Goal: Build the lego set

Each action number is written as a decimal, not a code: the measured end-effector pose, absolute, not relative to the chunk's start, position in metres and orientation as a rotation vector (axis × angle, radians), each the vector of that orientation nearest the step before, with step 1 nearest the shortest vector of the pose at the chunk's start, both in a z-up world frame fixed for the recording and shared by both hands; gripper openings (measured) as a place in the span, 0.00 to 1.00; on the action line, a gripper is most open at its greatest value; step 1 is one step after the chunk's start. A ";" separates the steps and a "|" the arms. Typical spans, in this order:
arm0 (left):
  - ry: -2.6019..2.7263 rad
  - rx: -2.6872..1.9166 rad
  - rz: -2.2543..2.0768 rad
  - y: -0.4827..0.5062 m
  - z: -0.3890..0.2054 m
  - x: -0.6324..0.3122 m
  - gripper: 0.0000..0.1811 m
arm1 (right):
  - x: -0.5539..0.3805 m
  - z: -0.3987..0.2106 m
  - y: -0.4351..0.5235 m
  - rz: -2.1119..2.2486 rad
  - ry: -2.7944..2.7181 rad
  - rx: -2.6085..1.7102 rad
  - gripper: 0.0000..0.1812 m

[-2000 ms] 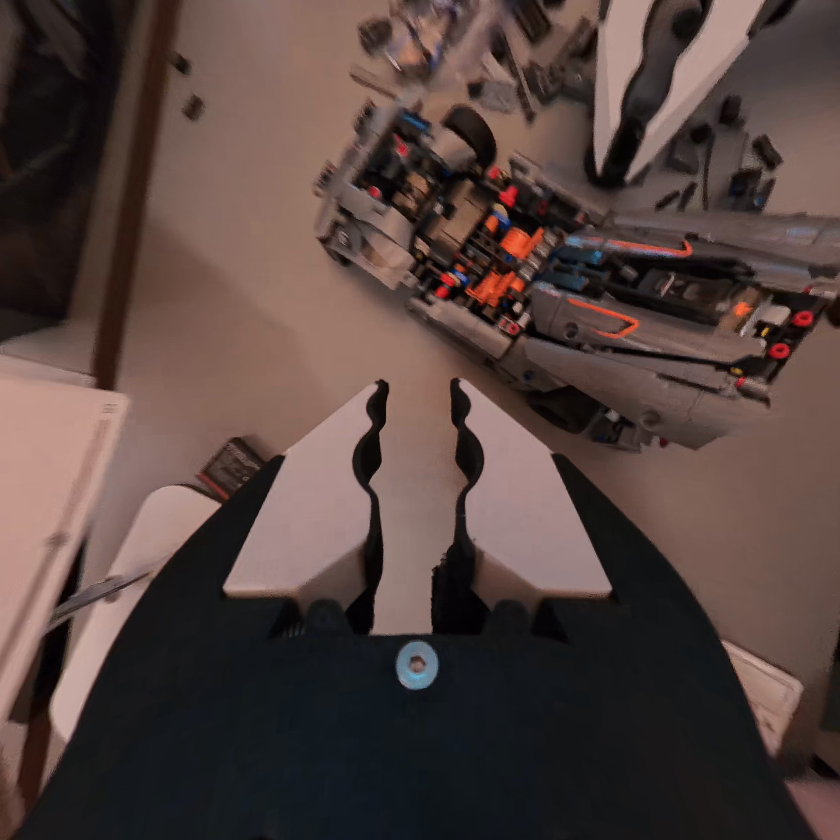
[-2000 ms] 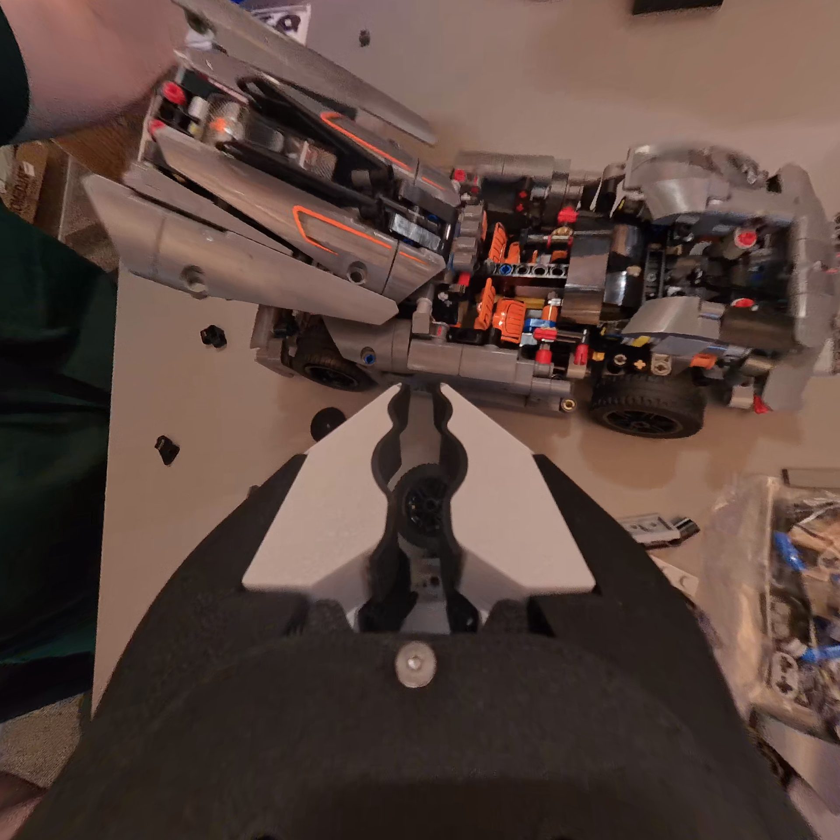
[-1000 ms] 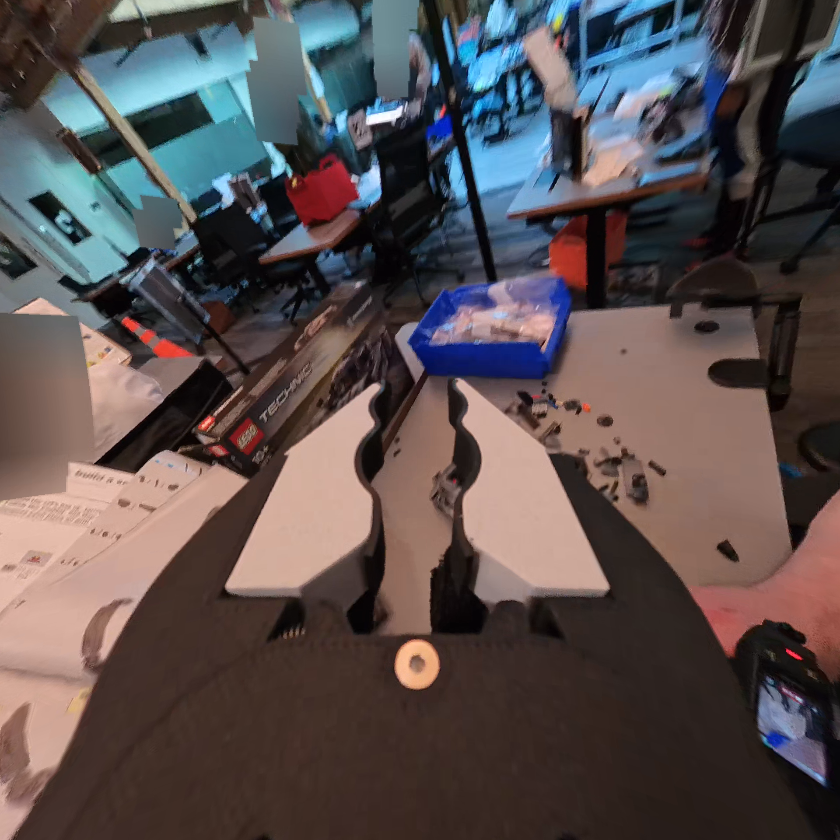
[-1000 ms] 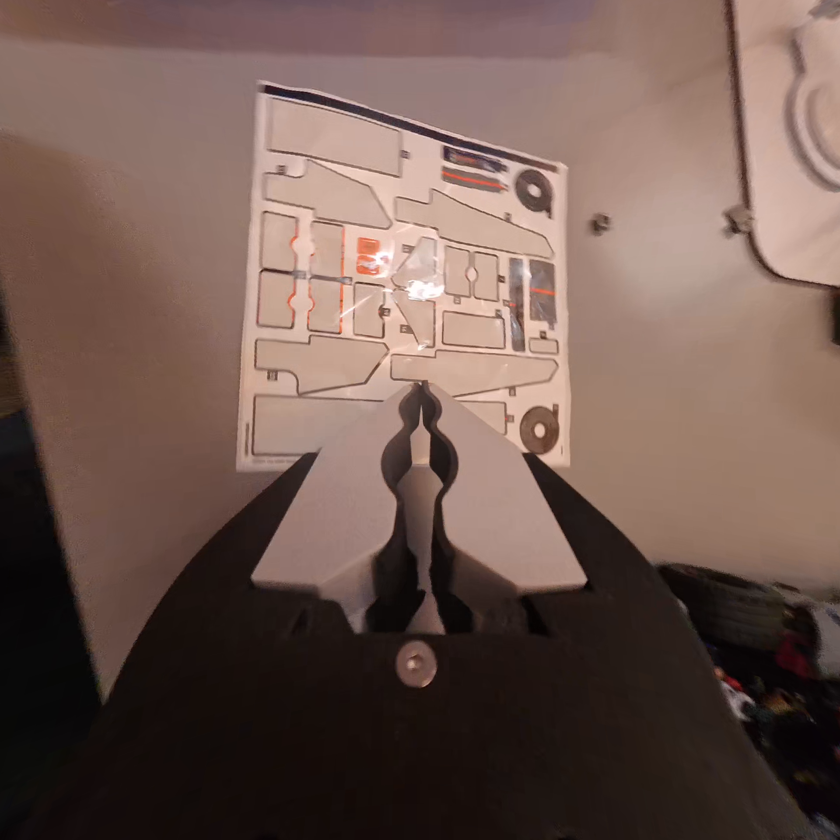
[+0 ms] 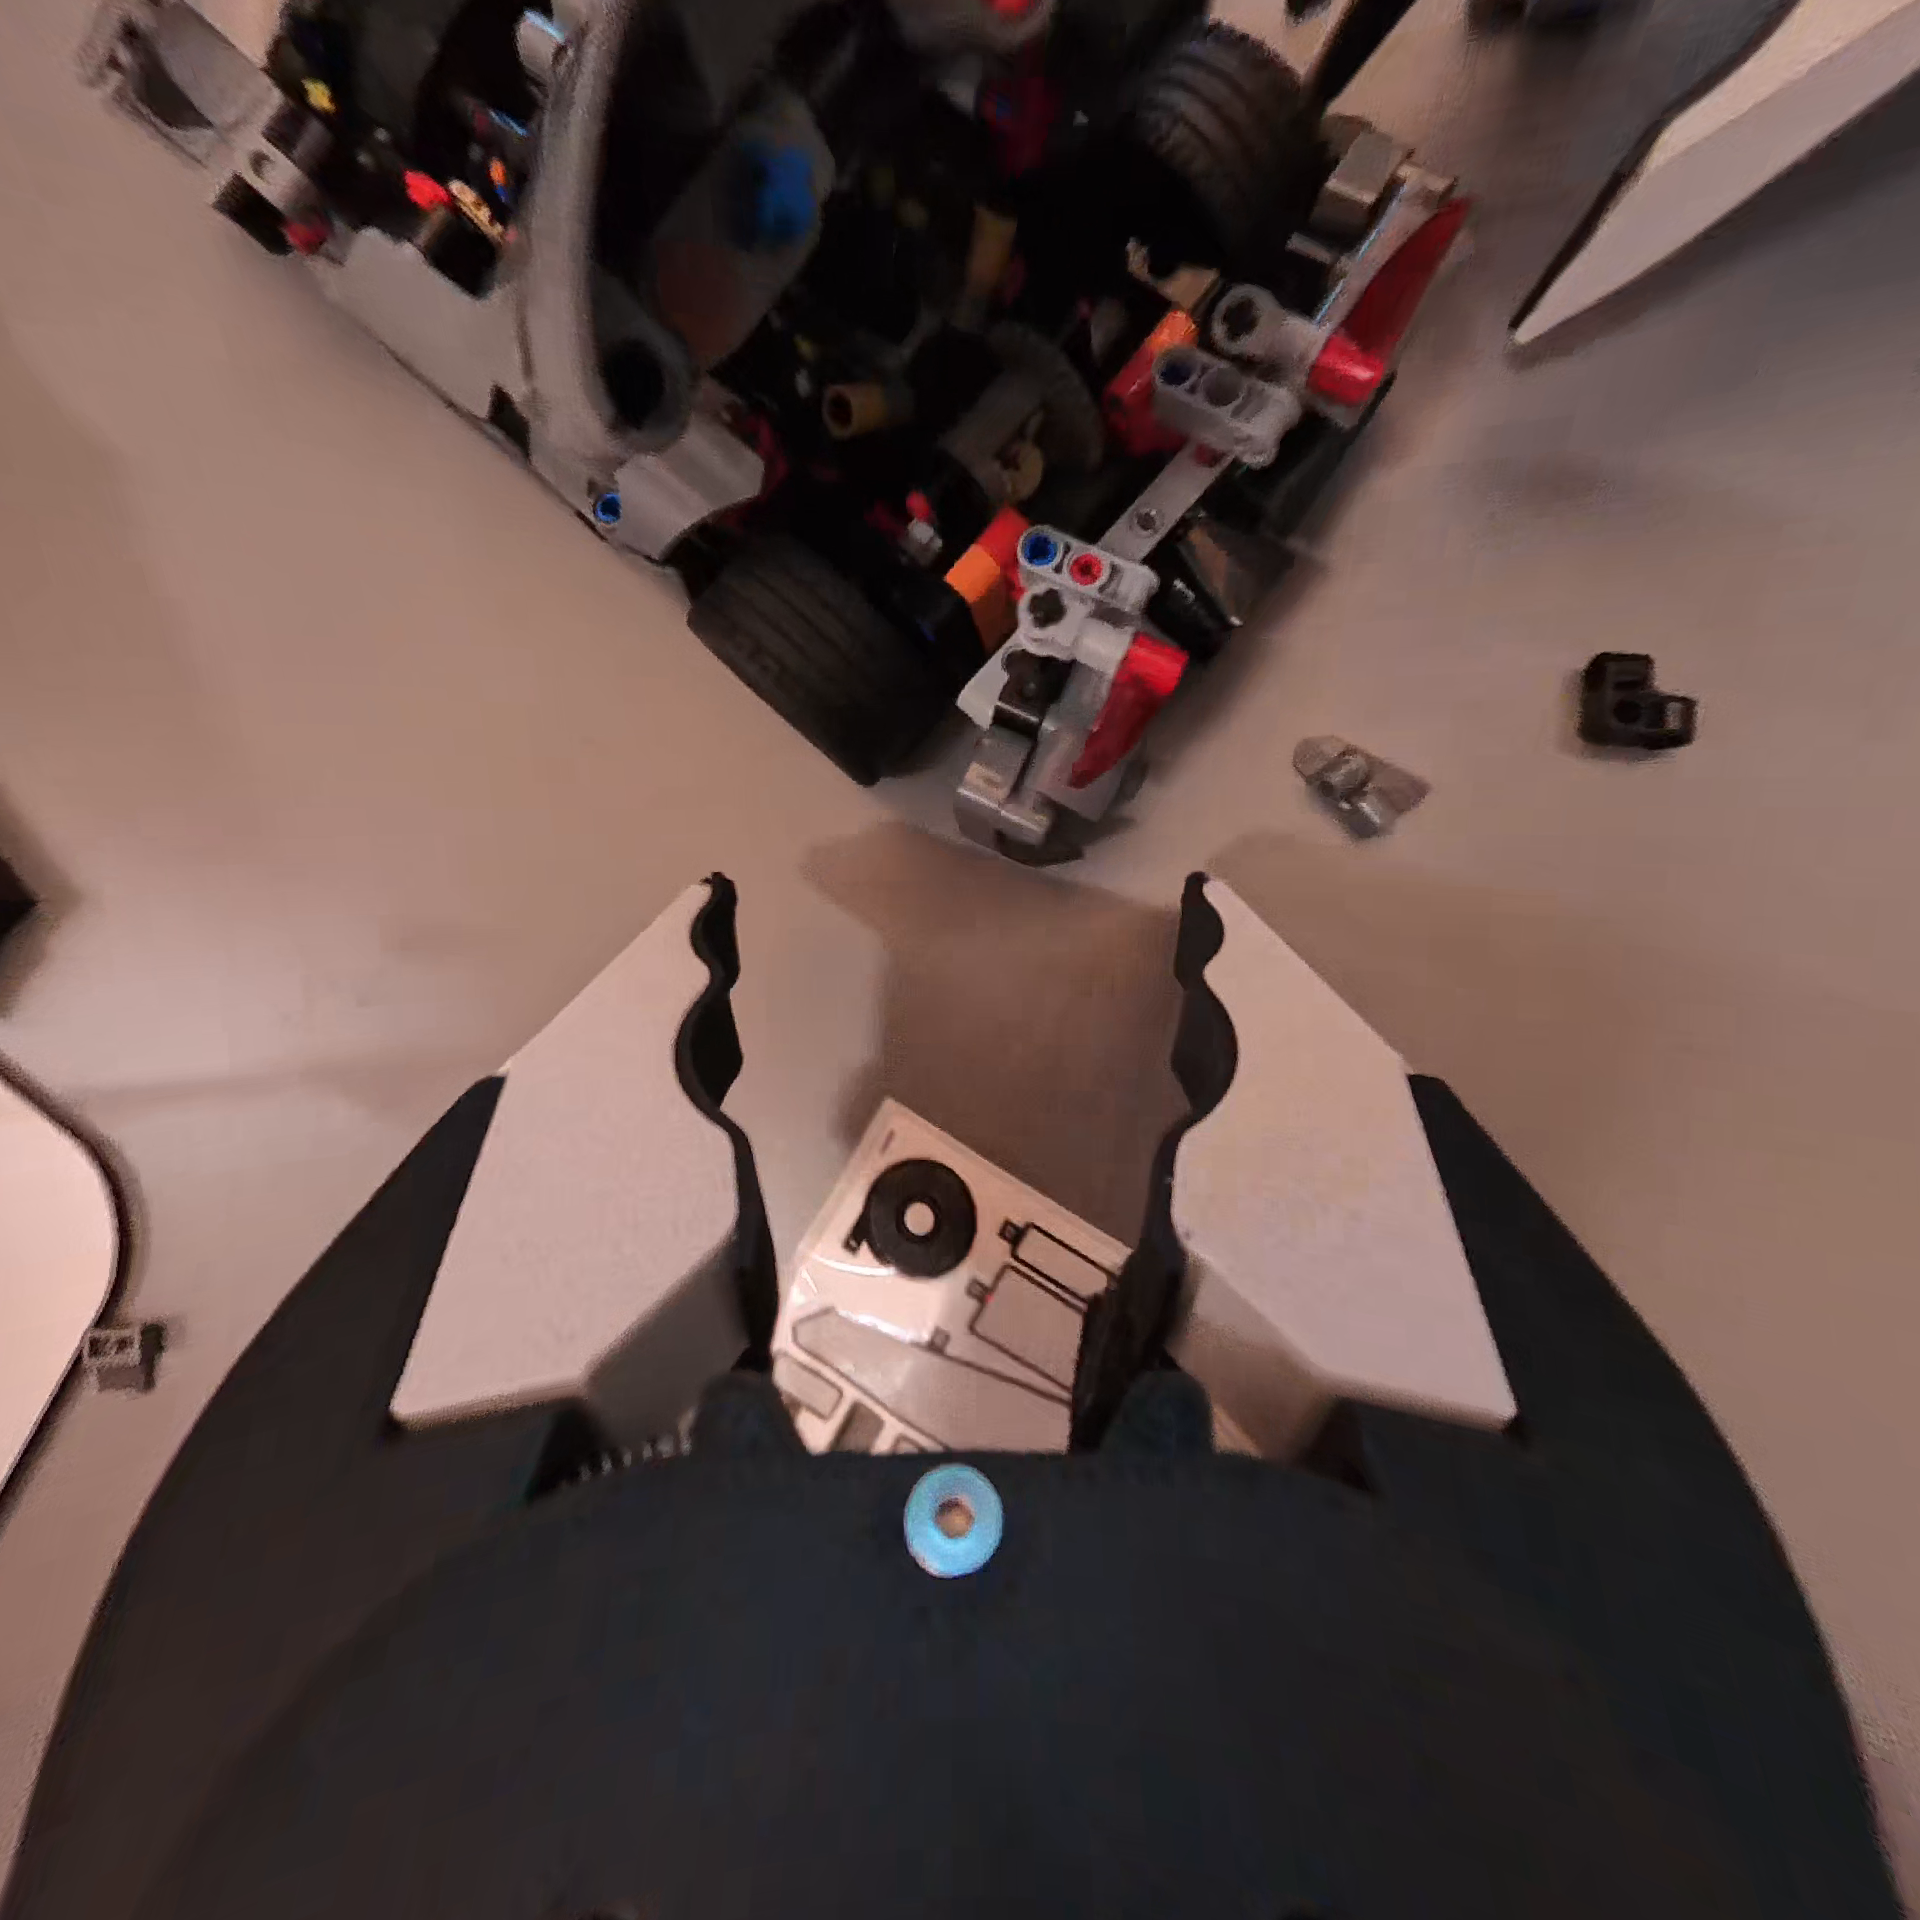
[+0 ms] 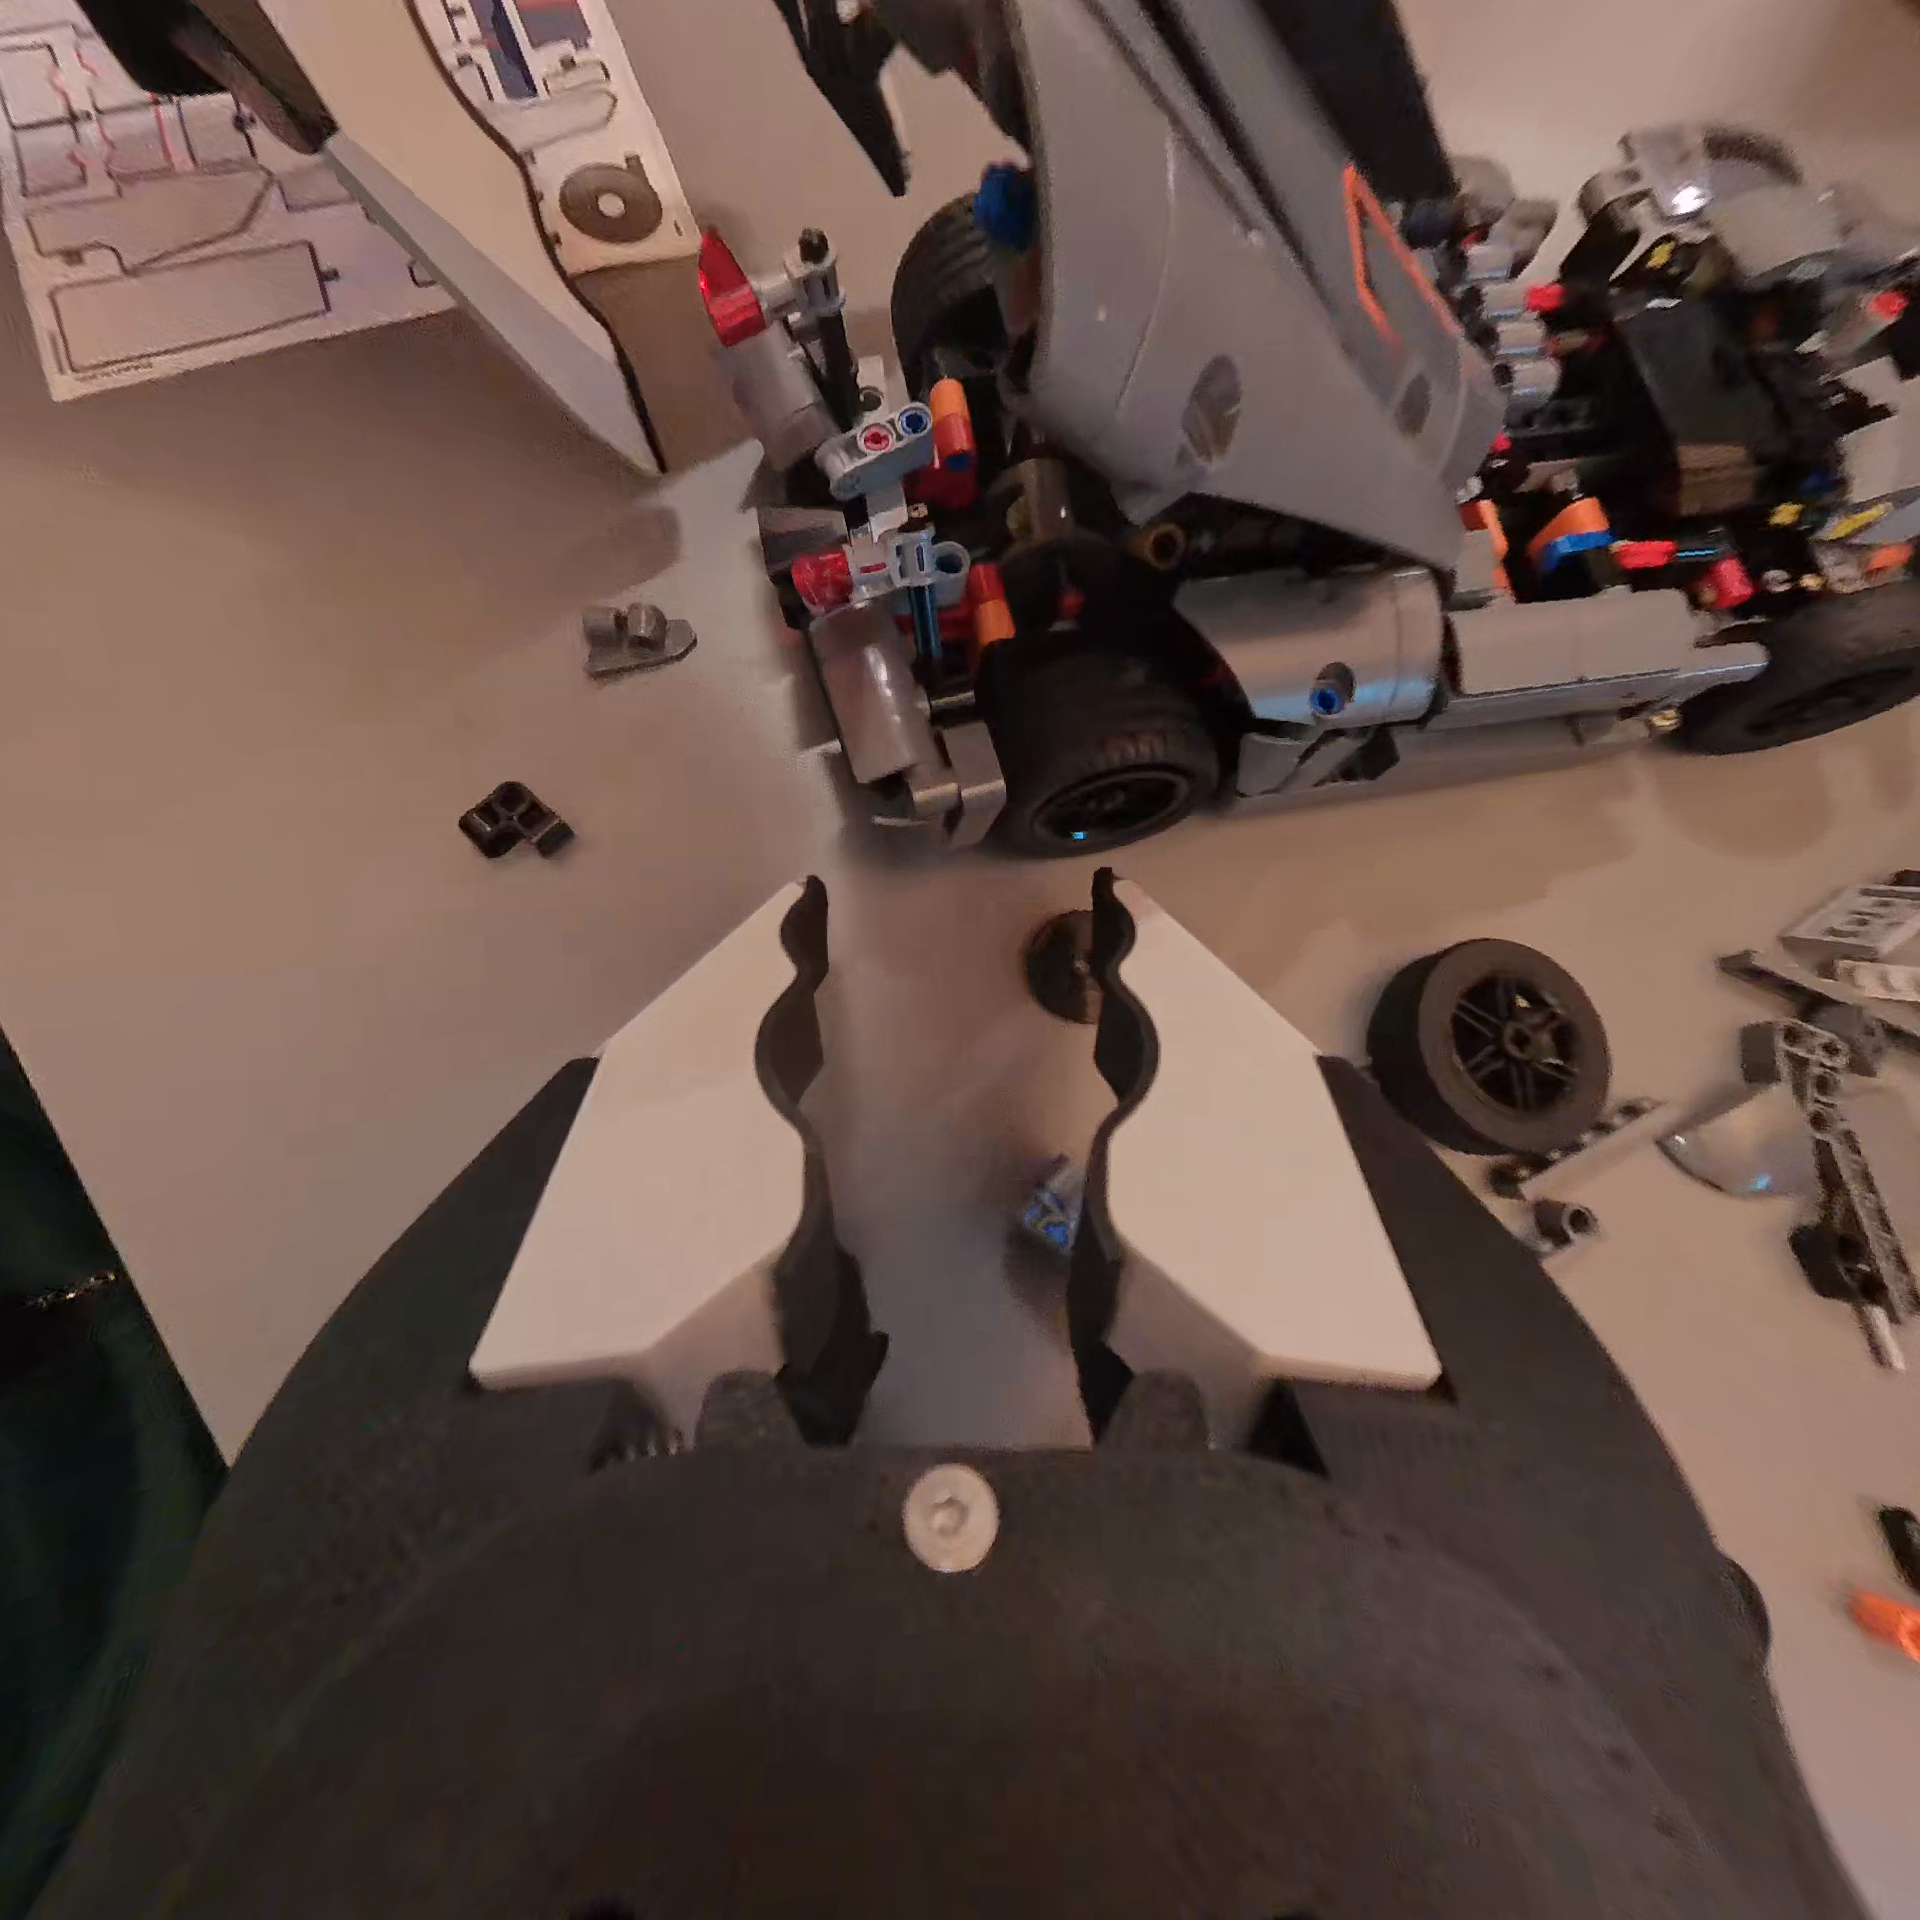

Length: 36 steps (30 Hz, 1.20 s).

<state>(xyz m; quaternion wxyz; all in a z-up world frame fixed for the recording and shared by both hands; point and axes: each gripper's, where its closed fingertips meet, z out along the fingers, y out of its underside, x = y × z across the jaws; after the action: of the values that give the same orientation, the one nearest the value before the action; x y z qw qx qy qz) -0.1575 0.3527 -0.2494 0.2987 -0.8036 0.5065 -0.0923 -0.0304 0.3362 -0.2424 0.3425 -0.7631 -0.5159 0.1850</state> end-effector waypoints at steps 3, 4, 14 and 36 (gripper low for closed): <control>1.366 -2.113 -0.299 0.360 -0.257 -0.151 0.48 | -0.039 -0.253 0.336 0.488 -1.391 -2.005 0.30; 1.371 -2.103 -0.344 0.360 -0.256 -0.147 0.48 | -0.039 -0.256 0.338 0.462 -1.397 -2.014 0.30; 1.393 -2.047 -0.461 0.356 -0.257 -0.125 0.45 | -0.046 -0.245 0.345 0.510 -1.338 -1.988 0.22; 1.227 -1.757 -0.347 0.372 -0.179 -0.087 0.38 | -0.013 -0.163 0.367 0.603 -1.171 -1.765 0.25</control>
<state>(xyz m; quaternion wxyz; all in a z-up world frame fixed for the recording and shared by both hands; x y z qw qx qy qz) -0.0872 0.3722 -0.1785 0.4663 -0.7159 0.5000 -0.1416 -0.0134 0.3668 -0.1625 0.4525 -0.7147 -0.4742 0.2441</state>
